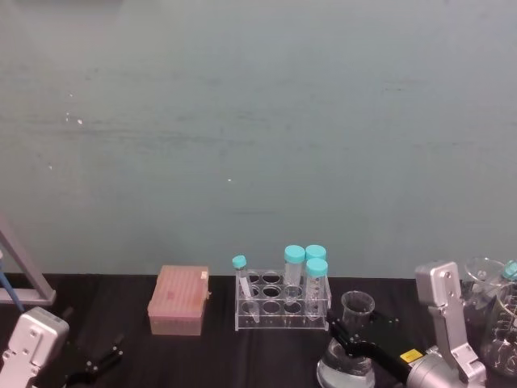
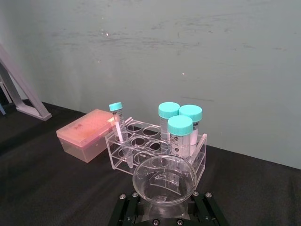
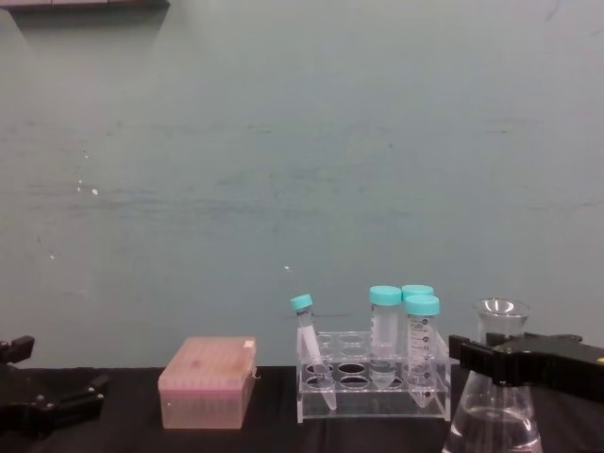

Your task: Pick up the beaker with the right gripper, shake it three times, and then put it down.

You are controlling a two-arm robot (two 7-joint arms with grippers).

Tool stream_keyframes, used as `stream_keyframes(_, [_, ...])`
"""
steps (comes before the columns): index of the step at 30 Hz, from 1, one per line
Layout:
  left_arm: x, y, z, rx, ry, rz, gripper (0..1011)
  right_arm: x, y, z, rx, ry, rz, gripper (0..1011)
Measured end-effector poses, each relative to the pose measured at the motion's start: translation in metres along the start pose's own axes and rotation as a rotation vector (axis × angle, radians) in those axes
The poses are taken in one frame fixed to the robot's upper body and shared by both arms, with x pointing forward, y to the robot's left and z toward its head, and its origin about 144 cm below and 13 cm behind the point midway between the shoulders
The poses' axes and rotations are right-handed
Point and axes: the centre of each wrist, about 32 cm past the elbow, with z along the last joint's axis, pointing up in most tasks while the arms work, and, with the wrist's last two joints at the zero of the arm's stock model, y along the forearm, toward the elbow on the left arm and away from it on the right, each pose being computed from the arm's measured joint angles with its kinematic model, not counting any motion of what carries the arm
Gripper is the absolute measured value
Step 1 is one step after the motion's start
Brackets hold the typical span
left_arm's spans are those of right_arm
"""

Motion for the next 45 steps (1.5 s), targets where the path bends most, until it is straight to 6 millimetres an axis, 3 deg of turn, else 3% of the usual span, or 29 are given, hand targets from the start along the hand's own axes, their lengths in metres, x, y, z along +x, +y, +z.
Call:
stream_keyframes(9, [0.0, 0.0, 0.0, 0.0, 0.0, 0.0, 1000, 0.006, -0.007, 0.001, 0.006, -0.03, -0.038, 452])
stream_keyframes(21, [0.0, 0.0, 0.0, 0.0, 0.0, 0.0, 1000, 0.013, -0.012, 0.032, 0.053, -0.06, -0.067, 451])
stream_keyframes(31, [0.0, 0.0, 0.0, 0.0, 0.0, 0.0, 1000, 0.015, -0.013, 0.041, 0.057, -0.07, -0.077, 451])
stream_keyframes(37, [0.0, 0.0, 0.0, 0.0, 0.0, 0.0, 1000, 0.016, -0.015, 0.036, 0.063, 0.228, -0.053, 451])
stream_keyframes(41, [0.0, 0.0, 0.0, 0.0, 0.0, 0.0, 1000, 0.015, -0.017, 0.033, 0.071, 0.536, -0.022, 451])
stream_keyframes(45, [0.0, 0.0, 0.0, 0.0, 0.0, 0.0, 1000, 0.014, -0.018, 0.031, 0.073, 0.693, -0.005, 451])
